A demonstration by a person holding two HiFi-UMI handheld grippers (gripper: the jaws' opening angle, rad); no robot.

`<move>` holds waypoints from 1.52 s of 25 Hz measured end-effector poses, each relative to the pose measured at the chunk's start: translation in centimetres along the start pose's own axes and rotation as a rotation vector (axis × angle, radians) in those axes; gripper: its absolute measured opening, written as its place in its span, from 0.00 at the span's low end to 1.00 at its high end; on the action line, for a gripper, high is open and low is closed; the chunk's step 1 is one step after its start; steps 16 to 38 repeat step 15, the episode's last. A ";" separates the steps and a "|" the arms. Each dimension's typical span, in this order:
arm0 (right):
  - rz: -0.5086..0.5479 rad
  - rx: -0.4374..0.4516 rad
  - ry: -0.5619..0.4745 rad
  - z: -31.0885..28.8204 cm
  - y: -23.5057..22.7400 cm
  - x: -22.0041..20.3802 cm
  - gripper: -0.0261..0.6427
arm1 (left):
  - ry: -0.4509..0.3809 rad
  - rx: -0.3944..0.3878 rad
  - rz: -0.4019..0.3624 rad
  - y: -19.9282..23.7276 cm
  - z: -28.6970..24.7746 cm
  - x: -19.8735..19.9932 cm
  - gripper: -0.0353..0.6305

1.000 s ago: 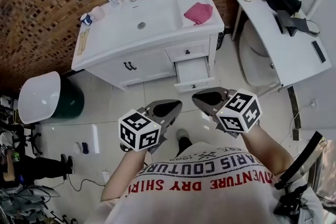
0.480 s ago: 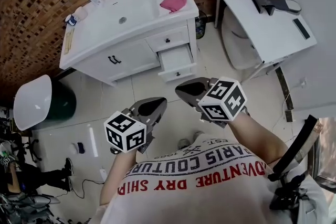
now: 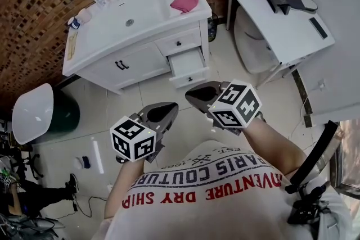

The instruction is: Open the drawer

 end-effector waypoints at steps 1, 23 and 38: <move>0.001 -0.003 0.002 -0.1 0.2 0.0 0.05 | 0.000 -0.003 -0.001 0.0 0.2 -0.1 0.03; 0.003 -0.005 0.031 -1.4 3.7 -0.8 0.05 | -0.015 -0.007 0.007 -0.2 3.2 -2.1 0.03; 0.003 -0.005 0.031 -1.4 3.7 -0.8 0.05 | -0.015 -0.007 0.007 -0.2 3.2 -2.1 0.03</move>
Point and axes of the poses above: the fingertips, and each gripper's own axes: z backward along the fingers, y to its left, x out of its top, the point moved 4 cm from there along z, backward along the fingers, and after that the axes turned 12 degrees about -x, right-handed, at the moved point
